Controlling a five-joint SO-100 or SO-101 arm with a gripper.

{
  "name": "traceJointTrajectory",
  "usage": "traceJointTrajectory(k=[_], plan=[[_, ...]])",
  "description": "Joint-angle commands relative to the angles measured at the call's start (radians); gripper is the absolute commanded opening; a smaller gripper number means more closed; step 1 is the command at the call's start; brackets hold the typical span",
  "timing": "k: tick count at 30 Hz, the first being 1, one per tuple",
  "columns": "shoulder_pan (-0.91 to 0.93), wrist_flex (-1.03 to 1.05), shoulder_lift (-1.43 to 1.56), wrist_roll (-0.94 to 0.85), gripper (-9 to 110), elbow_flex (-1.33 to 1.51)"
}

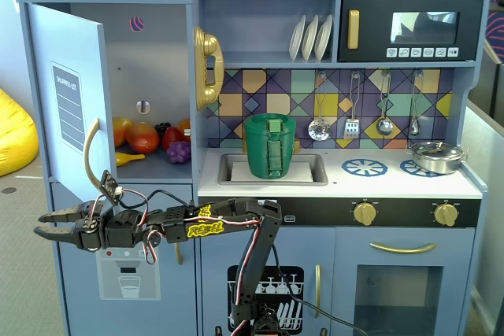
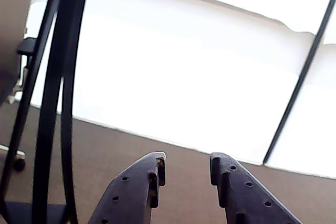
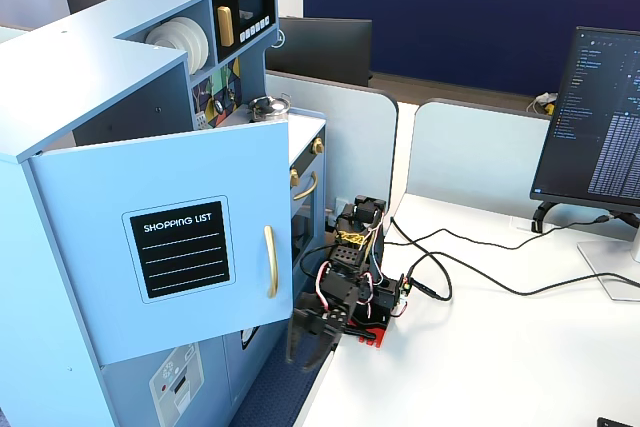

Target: Close the left cabinet door

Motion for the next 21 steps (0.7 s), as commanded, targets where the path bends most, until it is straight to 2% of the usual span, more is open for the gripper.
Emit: traceJointTrajectory(k=[1,8,16,21], plan=[[0.051,-0.006,0.041,-0.011,0,-0.032],[0.181,-0.051,0.094,0.011,0,0.064],[0.454,-0.123,0.14,0.054,0,0.126],[0.618,-0.091,0.172,0.08,0,0.124]])
